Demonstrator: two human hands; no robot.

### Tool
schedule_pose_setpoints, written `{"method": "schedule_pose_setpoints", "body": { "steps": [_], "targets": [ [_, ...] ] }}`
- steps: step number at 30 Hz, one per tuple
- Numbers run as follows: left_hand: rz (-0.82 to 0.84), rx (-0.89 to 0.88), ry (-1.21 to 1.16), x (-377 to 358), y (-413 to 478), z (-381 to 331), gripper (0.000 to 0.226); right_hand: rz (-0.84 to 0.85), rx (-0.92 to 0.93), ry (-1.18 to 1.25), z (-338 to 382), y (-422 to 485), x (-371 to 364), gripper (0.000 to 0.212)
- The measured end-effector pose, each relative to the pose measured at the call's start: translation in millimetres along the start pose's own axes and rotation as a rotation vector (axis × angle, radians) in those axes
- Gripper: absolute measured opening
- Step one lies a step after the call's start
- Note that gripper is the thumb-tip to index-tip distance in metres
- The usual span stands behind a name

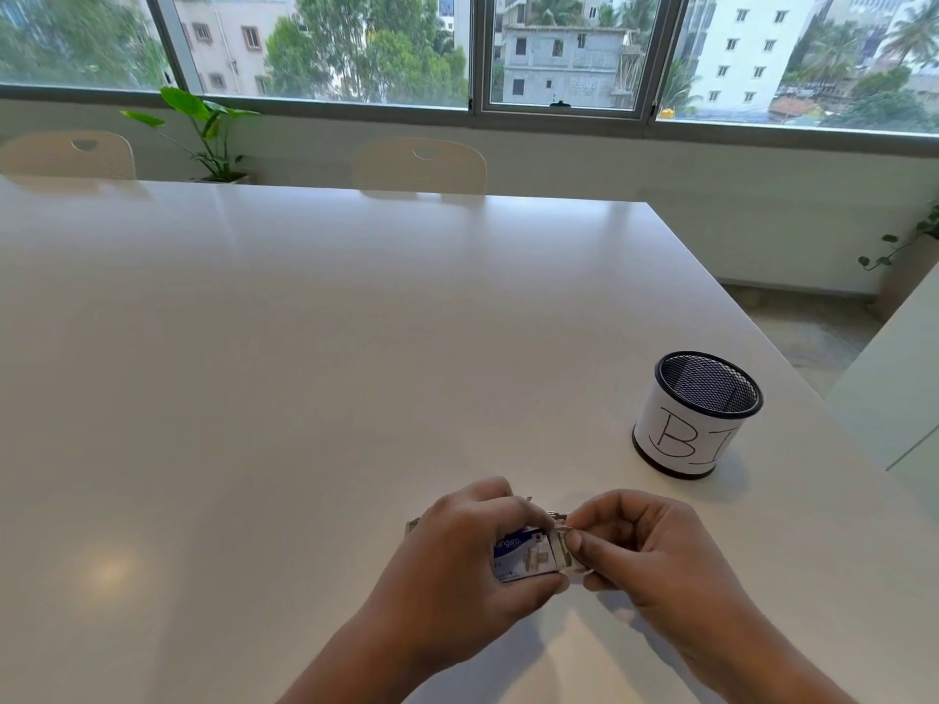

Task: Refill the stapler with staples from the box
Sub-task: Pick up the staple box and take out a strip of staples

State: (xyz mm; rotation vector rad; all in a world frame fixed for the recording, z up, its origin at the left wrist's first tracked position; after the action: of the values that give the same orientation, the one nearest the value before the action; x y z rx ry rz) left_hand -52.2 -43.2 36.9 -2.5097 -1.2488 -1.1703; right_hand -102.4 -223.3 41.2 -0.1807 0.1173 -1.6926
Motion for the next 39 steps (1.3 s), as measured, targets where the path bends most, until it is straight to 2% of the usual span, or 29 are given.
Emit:
{"method": "schedule_pose_setpoints", "body": {
  "steps": [3,6,9,14,25,30,39],
  "targets": [
    [-0.005,0.005,-0.001,1,0,-1,0.039,-0.033,-0.008,-0.013,2,-3,-2,0.01],
    [-0.033,0.022,-0.015,2,-1,0,0.038,-0.116,0.062,-0.176,5,-5,1,0.012],
    [-0.049,0.024,-0.014,3,-1,-1,0.037,-0.082,0.135,-0.301,9,-7,1,0.016],
    [-0.051,0.014,0.005,0,-1,-3,0.036,-0.005,0.096,-0.386,9,-8,-6,0.011],
    [-0.056,-0.011,0.039,-6,-1,-6,0.033,0.015,0.032,-0.485,16,-8,-4,0.004],
    [-0.055,-0.01,0.016,-9,-2,-10,0.035,-0.026,0.015,-0.614,19,-7,-3,0.003],
    [-0.053,-0.016,-0.001,-10,-2,-10,0.036,-0.131,0.046,-0.814,28,-12,-4,0.016]
  ]
}}
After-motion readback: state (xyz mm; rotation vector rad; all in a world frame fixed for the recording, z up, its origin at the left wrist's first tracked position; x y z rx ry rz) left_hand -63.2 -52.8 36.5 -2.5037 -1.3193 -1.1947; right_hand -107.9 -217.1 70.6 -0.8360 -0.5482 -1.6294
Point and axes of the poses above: each hand's wrist, its own y-axis towards the middle knuckle, its own x-axis out of the back of the hand, z = x × y, the point moved 1 cm from there along y, towards the middle knuckle, and after that the axes turned 4 degrees about z, right-handed, at the moved point
